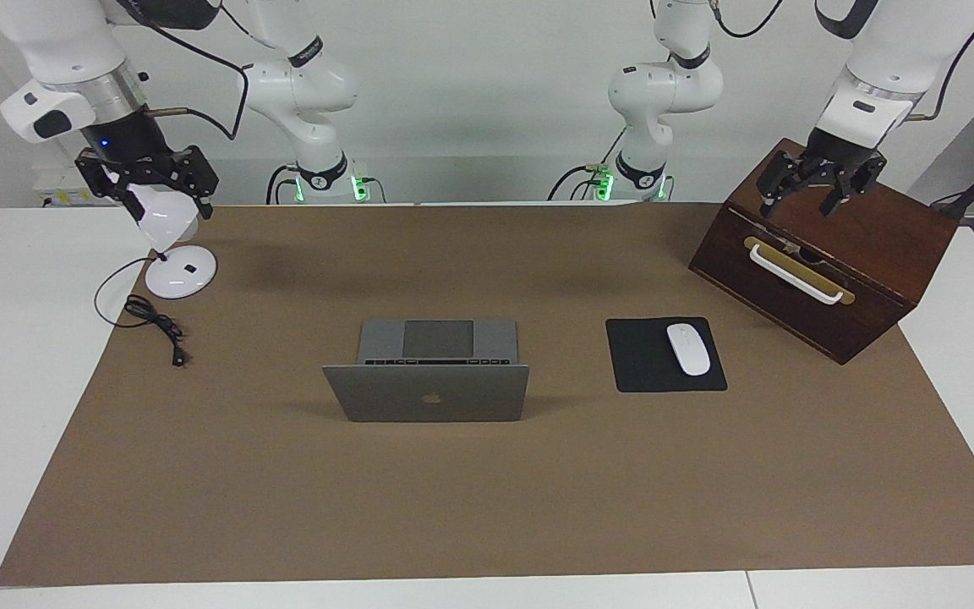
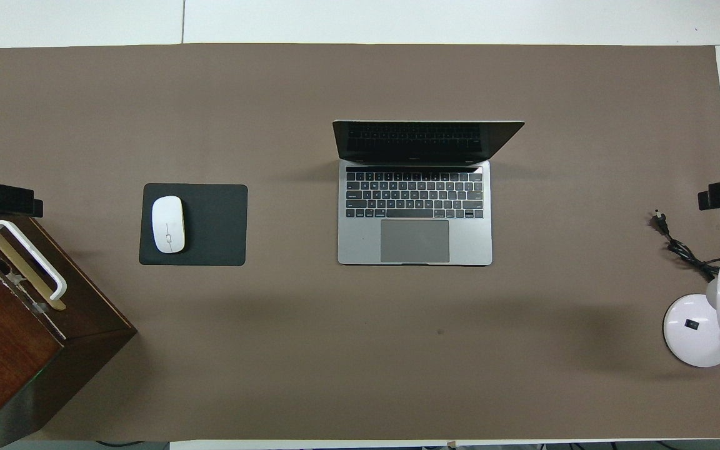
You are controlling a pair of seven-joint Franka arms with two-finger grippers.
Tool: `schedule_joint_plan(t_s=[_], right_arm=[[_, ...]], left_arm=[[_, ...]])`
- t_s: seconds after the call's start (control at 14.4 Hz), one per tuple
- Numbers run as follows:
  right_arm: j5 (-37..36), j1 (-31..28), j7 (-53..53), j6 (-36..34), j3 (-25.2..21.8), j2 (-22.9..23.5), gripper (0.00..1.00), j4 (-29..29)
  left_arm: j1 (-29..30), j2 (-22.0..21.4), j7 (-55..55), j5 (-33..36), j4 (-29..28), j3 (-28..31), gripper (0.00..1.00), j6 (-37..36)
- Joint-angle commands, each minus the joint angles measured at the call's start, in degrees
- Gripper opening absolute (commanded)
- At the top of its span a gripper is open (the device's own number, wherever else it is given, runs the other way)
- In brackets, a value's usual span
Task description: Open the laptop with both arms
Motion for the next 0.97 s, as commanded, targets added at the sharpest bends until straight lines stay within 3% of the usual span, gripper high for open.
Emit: schedule_joint_plan(t_s=[0.0, 0.9], right_arm=[[-1.07, -0.77, -1.13, -0.61, 0.40, -0.59, 1.00, -0.55], [-1.07, -0.85, -1.04, -1.05, 0.40, -0.68, 1.00, -0.55]], left_arm=[[0.47, 0.88, -0.74, 1.03, 1.55, -0.16, 1.00, -1.51], [0.39, 0.70, -0.74, 0.85, 1.55, -0.16, 1.00, -3.62]])
